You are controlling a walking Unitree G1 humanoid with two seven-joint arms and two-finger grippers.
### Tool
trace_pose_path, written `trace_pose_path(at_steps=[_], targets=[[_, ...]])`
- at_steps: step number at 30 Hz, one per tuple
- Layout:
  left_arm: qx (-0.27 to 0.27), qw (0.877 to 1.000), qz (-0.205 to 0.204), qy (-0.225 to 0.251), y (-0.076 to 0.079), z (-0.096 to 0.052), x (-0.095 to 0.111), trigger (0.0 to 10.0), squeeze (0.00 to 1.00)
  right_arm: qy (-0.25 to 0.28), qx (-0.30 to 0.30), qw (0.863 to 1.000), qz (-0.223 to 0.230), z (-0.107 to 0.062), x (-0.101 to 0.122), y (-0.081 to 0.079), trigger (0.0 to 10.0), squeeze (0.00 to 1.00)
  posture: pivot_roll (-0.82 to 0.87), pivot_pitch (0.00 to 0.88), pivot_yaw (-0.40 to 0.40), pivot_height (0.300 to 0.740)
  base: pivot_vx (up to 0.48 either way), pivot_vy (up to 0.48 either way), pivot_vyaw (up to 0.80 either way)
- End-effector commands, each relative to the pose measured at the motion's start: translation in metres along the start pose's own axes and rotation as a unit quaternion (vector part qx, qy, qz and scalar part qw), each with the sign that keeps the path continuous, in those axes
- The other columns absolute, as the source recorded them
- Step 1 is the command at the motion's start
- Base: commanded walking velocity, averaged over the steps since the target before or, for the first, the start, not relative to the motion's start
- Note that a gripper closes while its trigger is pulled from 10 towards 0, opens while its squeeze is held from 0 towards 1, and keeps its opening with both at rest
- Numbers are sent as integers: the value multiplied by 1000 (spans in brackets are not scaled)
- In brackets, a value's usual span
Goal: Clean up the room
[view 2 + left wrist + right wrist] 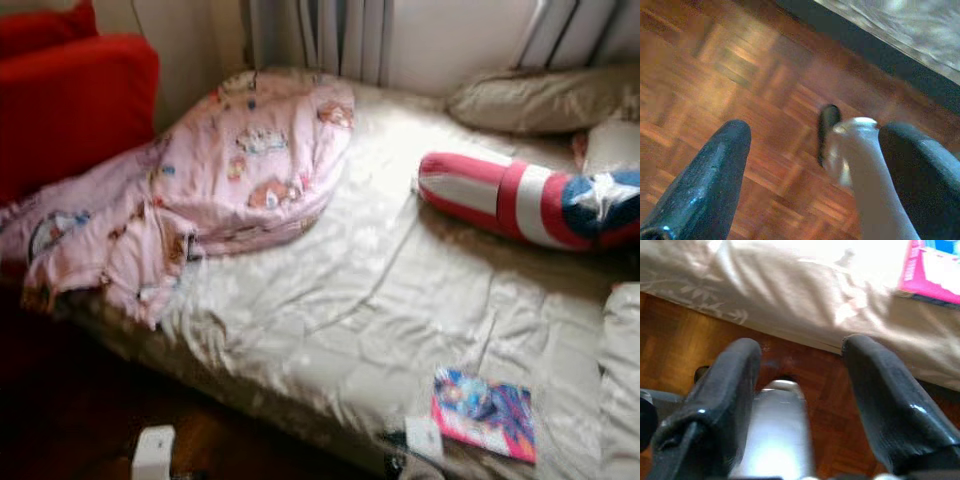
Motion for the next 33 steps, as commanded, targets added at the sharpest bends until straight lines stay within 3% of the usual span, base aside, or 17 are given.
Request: trace_pose_path(at_steps=[1, 33], targets=[[1, 1000, -4, -18, 3, -1, -12, 10000, 0, -18, -8, 1000, 10, -3, -13, 6, 10000, 0, 77, 111, -10, 728, 0, 480, 0], [3, 1000, -9, -17, 2, 0, -10, 10000, 0, -15, -10, 999, 26, -4, -17, 6, 10000, 0, 78, 129, -8, 728, 0, 480, 0]])
Point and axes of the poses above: a point about 5 cm out from each wrist's last joint towards the gripper, its own z axis pointing out of the wrist towards the gripper, its own x axis along the axis of the wrist's last joint, y = z × x, the point moved 4 cm from there along z, pointing out of the wrist towards the gripper, and after that the axes turned 14 degrees about -z, right-handed, at the moved point
